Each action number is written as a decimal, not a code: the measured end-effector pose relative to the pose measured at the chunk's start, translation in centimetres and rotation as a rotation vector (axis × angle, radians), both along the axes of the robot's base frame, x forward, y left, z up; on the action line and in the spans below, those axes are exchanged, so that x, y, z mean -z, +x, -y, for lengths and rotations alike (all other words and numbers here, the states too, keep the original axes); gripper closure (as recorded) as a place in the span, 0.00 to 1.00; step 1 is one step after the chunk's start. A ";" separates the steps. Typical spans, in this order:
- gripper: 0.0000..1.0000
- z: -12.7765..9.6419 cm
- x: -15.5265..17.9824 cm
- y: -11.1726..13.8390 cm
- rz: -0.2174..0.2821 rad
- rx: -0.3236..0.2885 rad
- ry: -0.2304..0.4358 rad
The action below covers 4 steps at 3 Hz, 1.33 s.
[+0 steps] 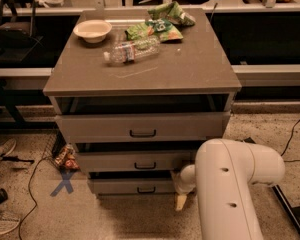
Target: Open bottom drawer
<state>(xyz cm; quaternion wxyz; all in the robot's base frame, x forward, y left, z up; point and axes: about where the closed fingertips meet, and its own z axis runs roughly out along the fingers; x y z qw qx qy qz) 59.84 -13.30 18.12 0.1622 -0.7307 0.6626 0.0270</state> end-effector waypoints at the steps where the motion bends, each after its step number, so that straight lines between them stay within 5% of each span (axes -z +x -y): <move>1: 0.18 0.6 2.3 1.7 -0.041 0.011 -0.013; 2: 0.50 2.1 3.1 2.4 -0.048 0.040 -0.039; 4: 0.96 2.1 2.8 2.4 -0.048 0.040 -0.039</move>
Offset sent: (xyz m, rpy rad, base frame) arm 0.0233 -0.0340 -0.0391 -0.0617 0.0605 -0.0689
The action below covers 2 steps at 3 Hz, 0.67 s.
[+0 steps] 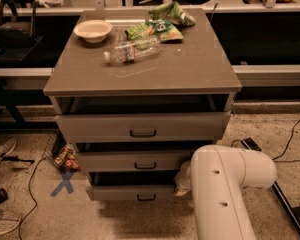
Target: Open bottom drawer
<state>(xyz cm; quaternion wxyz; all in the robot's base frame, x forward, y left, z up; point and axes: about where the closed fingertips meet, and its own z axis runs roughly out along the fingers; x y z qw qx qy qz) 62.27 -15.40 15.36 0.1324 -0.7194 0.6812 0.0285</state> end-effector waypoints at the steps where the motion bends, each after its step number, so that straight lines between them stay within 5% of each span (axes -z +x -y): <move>1: 1.00 0.0 0.0 -0.1 0.002 0.003 0.001; 2: 0.74 -0.1 0.2 -0.4 -0.002 0.002 0.002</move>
Offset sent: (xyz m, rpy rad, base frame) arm -0.0013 -0.0005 0.0004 0.0010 -0.0023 -0.0030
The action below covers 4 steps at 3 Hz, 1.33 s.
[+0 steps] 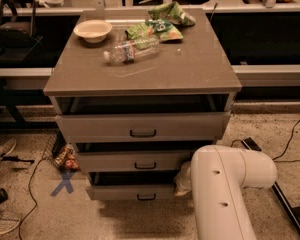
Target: Open bottom drawer
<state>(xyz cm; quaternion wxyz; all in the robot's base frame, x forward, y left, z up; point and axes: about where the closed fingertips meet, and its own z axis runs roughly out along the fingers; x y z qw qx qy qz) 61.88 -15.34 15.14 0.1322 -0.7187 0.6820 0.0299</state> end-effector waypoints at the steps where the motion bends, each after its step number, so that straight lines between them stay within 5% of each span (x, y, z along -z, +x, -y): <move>1: 0.50 -0.1 0.1 -0.1 -0.003 -0.001 0.000; 3: 0.04 -0.1 0.5 -1.1 -0.020 -0.014 -0.010; 4: 0.02 -0.3 -0.2 -3.0 -0.043 -0.041 -0.031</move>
Offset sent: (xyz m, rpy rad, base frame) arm -0.0013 0.0005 -0.0013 0.0003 0.0024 0.0007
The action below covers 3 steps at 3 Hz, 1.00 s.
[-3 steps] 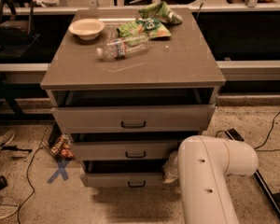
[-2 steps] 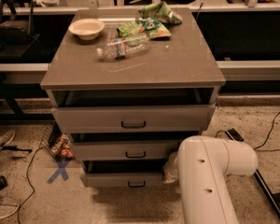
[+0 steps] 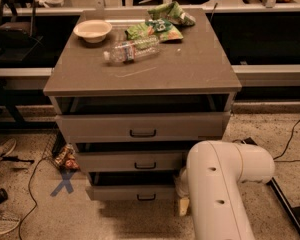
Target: Open bottom drawer
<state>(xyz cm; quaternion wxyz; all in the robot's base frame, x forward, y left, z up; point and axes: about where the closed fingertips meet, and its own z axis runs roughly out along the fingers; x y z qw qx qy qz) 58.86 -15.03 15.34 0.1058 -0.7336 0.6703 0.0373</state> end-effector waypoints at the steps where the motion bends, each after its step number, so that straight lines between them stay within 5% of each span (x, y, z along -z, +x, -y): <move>1: 0.25 -0.2 -0.4 -1.3 -0.020 -0.012 -0.012; 3: 0.72 0.6 -0.5 -3.4 -0.067 0.016 -0.026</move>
Offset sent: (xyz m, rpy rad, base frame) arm -0.0353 -0.0039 0.0044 -0.0250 0.0888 -0.0138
